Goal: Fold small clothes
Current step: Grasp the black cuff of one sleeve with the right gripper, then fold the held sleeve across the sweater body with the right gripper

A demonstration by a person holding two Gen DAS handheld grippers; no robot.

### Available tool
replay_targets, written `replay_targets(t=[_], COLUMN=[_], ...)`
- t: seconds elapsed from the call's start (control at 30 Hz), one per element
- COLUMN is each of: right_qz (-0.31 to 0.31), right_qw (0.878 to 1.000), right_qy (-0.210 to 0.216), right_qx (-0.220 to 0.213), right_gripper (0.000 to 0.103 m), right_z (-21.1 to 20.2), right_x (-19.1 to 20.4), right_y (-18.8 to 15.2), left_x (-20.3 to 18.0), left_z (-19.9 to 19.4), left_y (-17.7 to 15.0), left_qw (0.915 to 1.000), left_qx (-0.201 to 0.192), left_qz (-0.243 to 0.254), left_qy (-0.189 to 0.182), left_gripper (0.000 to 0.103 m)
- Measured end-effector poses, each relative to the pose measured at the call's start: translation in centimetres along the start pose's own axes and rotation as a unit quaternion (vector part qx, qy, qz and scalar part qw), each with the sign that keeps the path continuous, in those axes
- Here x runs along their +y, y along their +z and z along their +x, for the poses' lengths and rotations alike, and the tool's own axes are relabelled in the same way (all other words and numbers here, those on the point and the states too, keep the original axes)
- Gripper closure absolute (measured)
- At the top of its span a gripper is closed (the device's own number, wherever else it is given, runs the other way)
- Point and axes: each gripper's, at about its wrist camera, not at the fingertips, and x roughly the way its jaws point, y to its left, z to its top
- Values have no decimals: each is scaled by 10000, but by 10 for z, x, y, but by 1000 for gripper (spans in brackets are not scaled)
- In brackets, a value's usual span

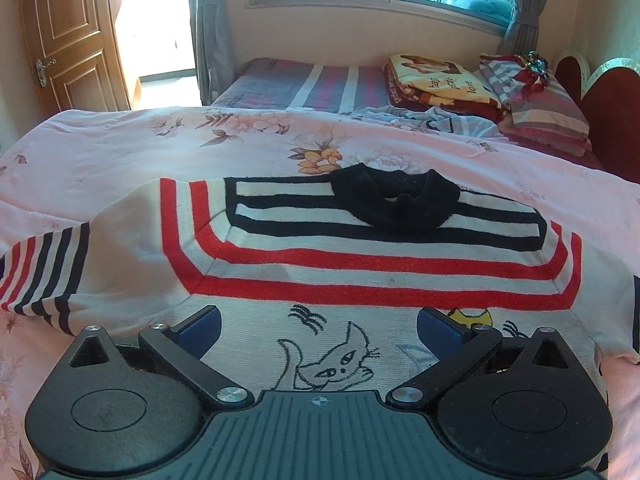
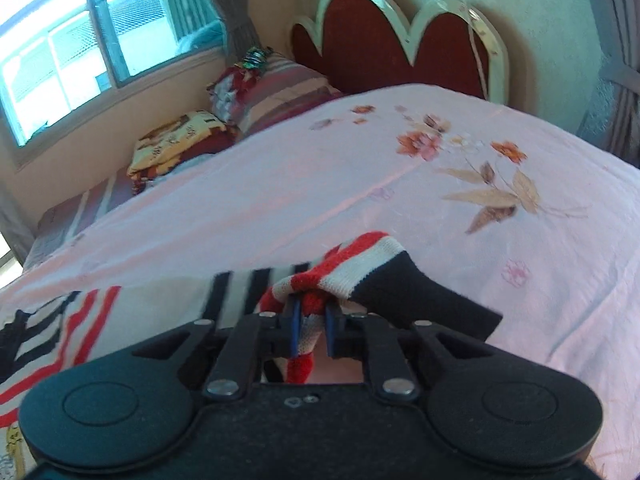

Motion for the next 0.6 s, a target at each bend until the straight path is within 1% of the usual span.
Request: replay_targets(t=[0.07, 0.13, 0.2, 0.23, 0.33, 0.4, 0.43, 0.47, 0.5, 0.53, 0.57, 0.6], right_qz=[-345, -650, -960, -1117, -1550, -1791, -1882, -1976, -2091, -2160, -2186, -2183], right_qw=[9986, 9943, 9873, 9814, 9634, 9511, 9451, 9400, 9339, 9303, 9292, 9291], right_qy=[342, 796, 1224, 1538, 2185, 2478, 2587, 2633, 2660, 2633, 2595, 2597], right_qx=[-184, -285, -324, -256, 33, 432, 669, 896, 1154, 1362, 1463, 1470], right_gripper=[91, 92, 92, 92, 92, 91, 87, 85, 77, 72, 70, 70], right_z=[-10, -20, -28, -32, -35, -31, -25, -20, -13, -7, -5, -6], right_x=[34, 75, 119, 147, 215, 254, 269, 282, 293, 301, 304, 302], right_y=[6, 9, 5, 0, -27, -51, -65, -78, -90, -99, -105, -107], left_x=[12, 26, 40, 47, 68, 80, 84, 87, 90, 91, 91, 90], left_z=[-2, -4, -5, -5, -3, 2, 5, 8, 12, 17, 22, 27], left_y=[2, 4, 7, 7, 9, 9, 9, 8, 6, 6, 5, 4], left_qw=[10000, 9998, 9996, 9995, 9992, 9991, 9990, 9989, 9987, 9984, 9978, 9969], left_qx=[-33, -83, -147, -174, -202, -155, -116, -80, -16, 71, 168, 272], left_qz=[-67, -134, -192, -215, -338, -391, -423, -454, -481, -495, -505, -517], left_qy=[53, 127, 142, 138, 94, 20, -34, -86, -179, -273, -387, -527], left_gripper=[0, 0, 0, 0, 0, 0, 0, 0, 0, 0, 0, 0])
